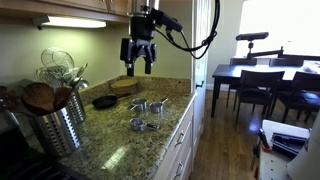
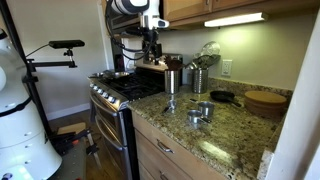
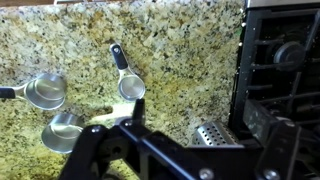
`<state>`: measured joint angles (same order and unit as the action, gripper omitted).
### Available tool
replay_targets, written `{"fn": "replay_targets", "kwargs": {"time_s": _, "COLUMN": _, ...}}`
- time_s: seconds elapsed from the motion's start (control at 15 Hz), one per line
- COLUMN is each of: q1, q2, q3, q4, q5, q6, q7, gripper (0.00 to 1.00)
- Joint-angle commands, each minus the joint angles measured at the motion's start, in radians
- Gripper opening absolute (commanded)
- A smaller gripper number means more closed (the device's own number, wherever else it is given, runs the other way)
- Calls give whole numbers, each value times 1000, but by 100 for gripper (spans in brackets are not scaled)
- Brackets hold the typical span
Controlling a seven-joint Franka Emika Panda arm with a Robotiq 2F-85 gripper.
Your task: Put the measuring cups one inside the other
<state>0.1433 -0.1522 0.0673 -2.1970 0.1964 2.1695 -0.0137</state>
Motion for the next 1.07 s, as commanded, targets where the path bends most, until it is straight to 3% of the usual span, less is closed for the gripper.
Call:
{"fn": "replay_targets", "kwargs": {"time_s": 0.0, "q1": -15, "q2": 44, "q3": 18, "q4": -20, "q5": -26, "q6": 110, "q7": 30, "gripper": 100}}
{"fn": "replay_targets", "kwargs": {"time_s": 0.6, "q1": -31, "q2": 229, "q3": 3, "q4": -14, "q5": -100, "q6": 315, "q7": 53, "gripper": 100}}
{"fn": "replay_targets", "kwargs": {"time_s": 1.0, "q1": -45, "q2": 395, "q3": -11, "q4": 44, "q5": -114, "q6": 382, "q7": 79, "gripper": 100}}
